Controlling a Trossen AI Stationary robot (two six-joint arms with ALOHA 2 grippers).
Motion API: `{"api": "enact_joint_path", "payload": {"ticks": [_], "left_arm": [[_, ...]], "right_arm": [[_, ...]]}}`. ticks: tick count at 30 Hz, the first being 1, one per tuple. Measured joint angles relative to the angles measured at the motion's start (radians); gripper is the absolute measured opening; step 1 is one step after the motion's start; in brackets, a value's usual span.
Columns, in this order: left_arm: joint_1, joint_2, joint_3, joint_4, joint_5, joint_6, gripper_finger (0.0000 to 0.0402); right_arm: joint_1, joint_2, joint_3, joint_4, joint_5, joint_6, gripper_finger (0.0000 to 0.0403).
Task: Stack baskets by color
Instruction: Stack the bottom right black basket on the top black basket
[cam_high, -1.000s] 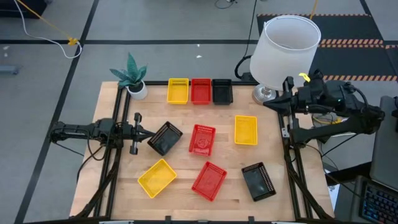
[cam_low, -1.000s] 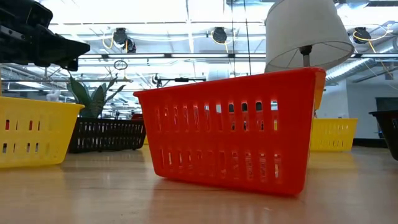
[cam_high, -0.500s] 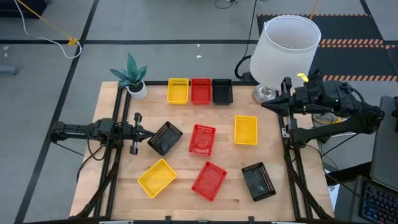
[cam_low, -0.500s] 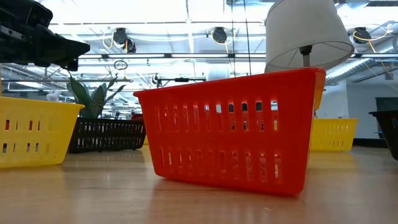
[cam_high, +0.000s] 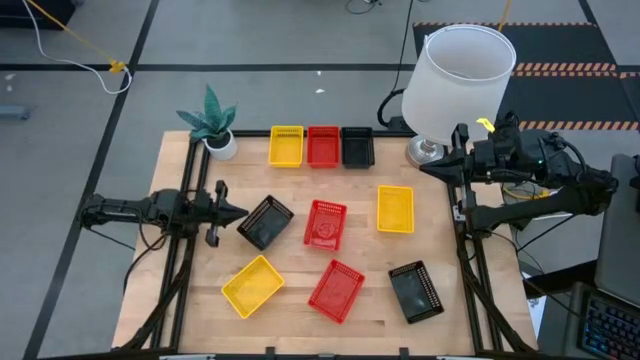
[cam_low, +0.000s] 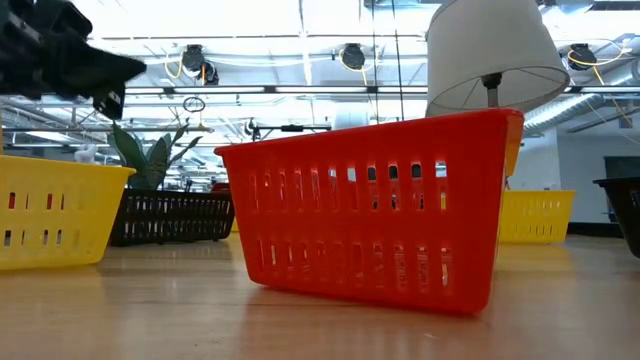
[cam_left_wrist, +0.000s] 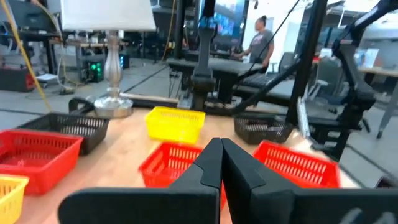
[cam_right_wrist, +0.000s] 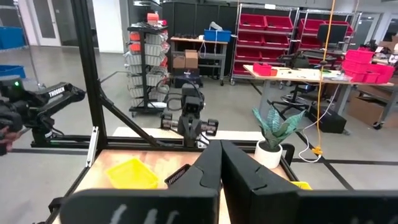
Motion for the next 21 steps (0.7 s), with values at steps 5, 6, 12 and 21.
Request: {"api": "enact_joint_path", "payload": {"ticks": [5,6,12,21], "left_arm": [[-0.009,0.060,0.103,-0.025,-0.010,-0.003,0.0005],[-0.009,0.078,0.133,-0.038,-0.013,-0.003,0.0005],[-0.009,0.215,0.353,-0.136,-0.020,-0.004,0.0005],[-0.010,0.468,0.752,-0.350,-0.020,0.000,0.0005]], "right_arm": [[0.000,0.017,0.000,0.000,0.000,-0.002,0.0000],[0.000,0.021,0.000,0.000,0.000,-0.002,0.0000],[0.000,0.040,0.000,0.000,0.000,-0.002,0.0000],[0.000,0.046,0.000,-0.001,0.000,-0.002,0.0000]]}}
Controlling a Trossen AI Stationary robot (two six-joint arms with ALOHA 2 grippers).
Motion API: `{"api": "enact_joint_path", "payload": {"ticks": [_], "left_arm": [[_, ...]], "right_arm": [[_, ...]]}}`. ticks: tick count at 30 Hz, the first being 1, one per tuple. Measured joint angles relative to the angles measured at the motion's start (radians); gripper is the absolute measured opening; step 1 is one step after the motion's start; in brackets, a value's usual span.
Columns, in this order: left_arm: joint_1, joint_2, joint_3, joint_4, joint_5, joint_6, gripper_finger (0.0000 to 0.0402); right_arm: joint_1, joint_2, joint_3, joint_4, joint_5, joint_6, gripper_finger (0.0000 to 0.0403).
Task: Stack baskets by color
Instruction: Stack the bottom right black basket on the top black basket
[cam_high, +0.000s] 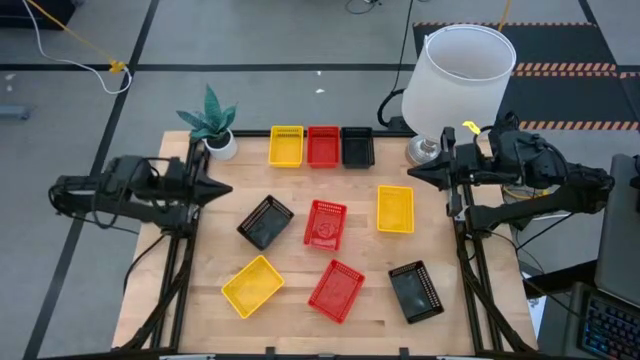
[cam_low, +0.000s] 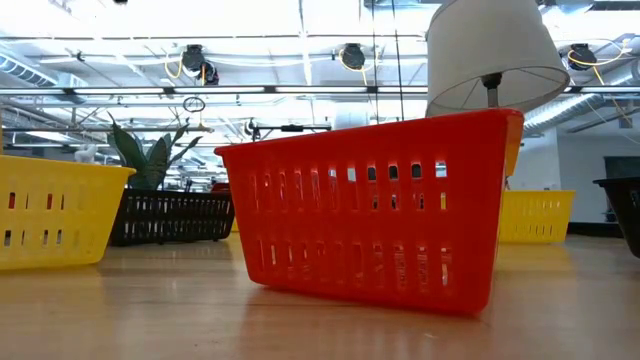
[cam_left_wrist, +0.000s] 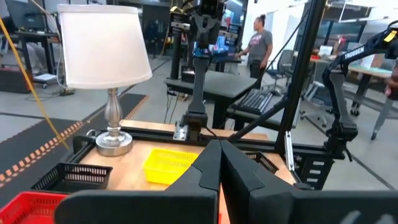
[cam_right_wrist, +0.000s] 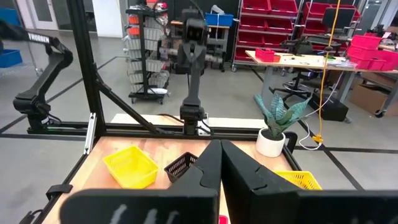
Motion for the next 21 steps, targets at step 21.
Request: {"api": "enact_joint_path", "payload": {"ticks": [21], "left_arm": [[0.000,0.451,0.634,-0.317,0.000,-0.059,0.0005]], "right_arm": [[0.000,0.000,0.000,-0.003,-0.002,-0.017,0.0000]]}}
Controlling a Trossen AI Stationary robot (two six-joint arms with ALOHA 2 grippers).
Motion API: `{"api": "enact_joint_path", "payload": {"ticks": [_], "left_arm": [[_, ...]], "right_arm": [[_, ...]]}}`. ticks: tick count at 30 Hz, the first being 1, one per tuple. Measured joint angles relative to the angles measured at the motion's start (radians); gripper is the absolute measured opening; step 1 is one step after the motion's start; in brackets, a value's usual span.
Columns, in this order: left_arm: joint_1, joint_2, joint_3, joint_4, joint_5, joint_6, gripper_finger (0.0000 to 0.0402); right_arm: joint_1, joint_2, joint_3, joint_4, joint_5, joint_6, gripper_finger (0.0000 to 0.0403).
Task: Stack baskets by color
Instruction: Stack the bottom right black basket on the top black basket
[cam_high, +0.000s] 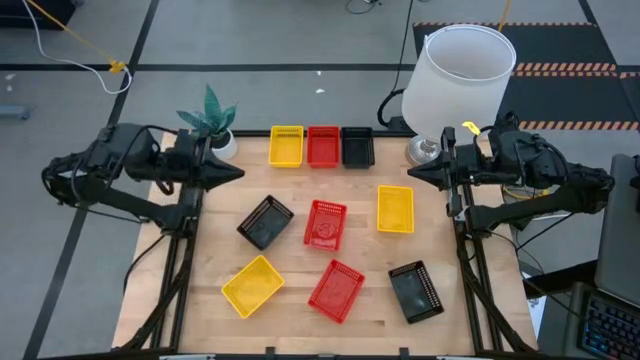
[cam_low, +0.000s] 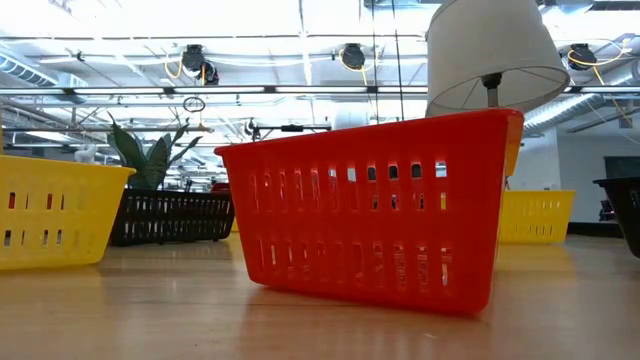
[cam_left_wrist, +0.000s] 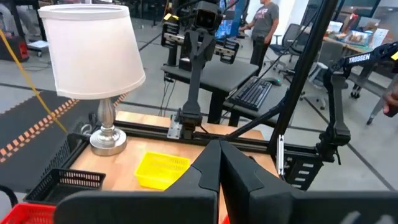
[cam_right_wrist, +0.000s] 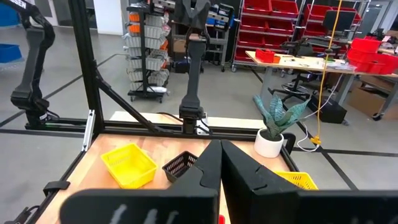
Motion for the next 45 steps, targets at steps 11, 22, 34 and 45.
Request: {"api": "enact_joint_path", "payload": {"ticks": [11,22,34,45], "left_arm": [[-0.061,0.106,0.027,0.008,0.000,0.006,0.0005],[-0.054,0.161,0.027,0.113,-0.019,-0.272,0.0005],[-0.052,0.152,0.027,0.108,-0.018,-0.269,0.0005],[-0.052,0.155,0.027,0.074,-0.016,-0.266,0.0005]], "right_arm": [[0.000,0.000,0.000,0.006,-0.001,0.095,0.0000],[0.043,0.011,0.000,0.076,-0.098,0.515,0.0000],[0.198,0.216,0.155,0.000,-0.016,0.912,0.0000],[0.367,0.620,0.790,-0.606,0.139,0.987,0.0000]]}}
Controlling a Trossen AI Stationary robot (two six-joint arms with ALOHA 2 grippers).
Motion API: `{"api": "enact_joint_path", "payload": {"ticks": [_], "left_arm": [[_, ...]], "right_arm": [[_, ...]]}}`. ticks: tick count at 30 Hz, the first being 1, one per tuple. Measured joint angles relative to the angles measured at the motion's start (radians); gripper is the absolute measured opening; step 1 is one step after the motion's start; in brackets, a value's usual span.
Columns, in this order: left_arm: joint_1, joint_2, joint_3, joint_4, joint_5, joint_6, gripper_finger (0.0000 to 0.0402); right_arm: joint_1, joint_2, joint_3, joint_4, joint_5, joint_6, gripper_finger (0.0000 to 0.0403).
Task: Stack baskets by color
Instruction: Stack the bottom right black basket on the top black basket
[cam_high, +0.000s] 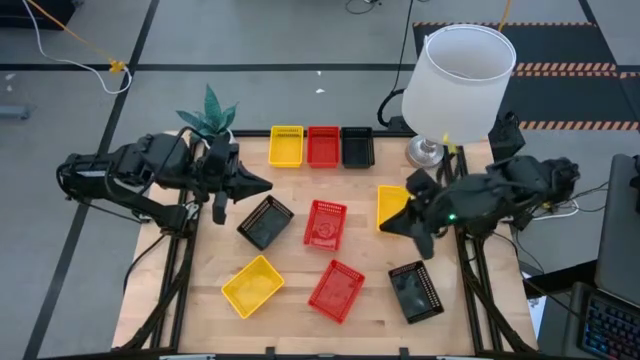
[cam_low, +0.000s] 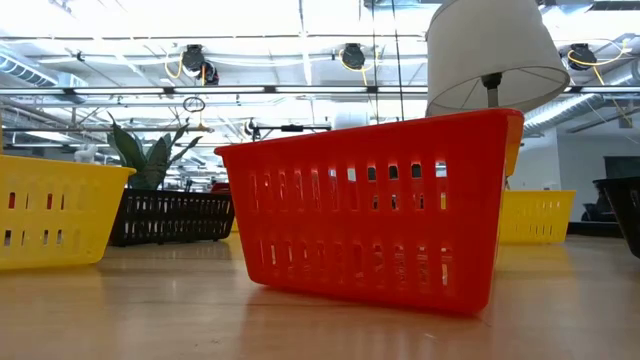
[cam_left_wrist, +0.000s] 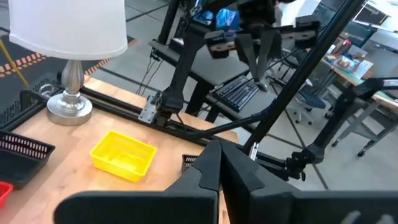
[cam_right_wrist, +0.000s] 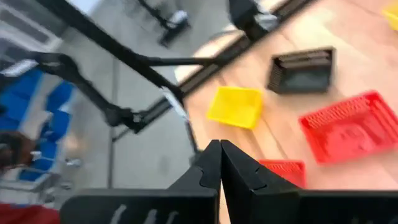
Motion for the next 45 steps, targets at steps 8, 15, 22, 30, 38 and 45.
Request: {"api": "enact_joint_path", "payload": {"ticks": [8,15,22,30,38,45], "left_arm": [[-0.001,0.000,0.000,-0.099,0.001,-0.029,0.0005],[-0.001,0.000,0.000,-0.111,0.000,-0.044,0.0005],[-0.001,0.000,0.000,-0.110,0.000,-0.041,0.0005],[-0.001,0.000,0.000,-0.110,-0.003,-0.043,0.0005],[-0.001,0.000,0.000,-0.109,-0.012,-0.043,0.0005],[-0.001,0.000,0.000,-0.109,-0.012,-0.046,0.0005]], "right_arm": [[0.077,0.107,0.118,-0.301,-0.043,0.203,0.0000],[0.126,0.113,0.102,-0.472,-0.087,0.422,0.0000],[0.144,0.107,0.018,-0.471,-0.141,0.449,0.0000],[0.141,0.042,-0.196,-0.471,-0.278,0.468,0.0002],[0.144,-0.056,-0.478,-0.435,-0.399,0.634,0.0051],[0.146,-0.107,-0.677,-0.324,-0.454,0.684,0.0103]]}}
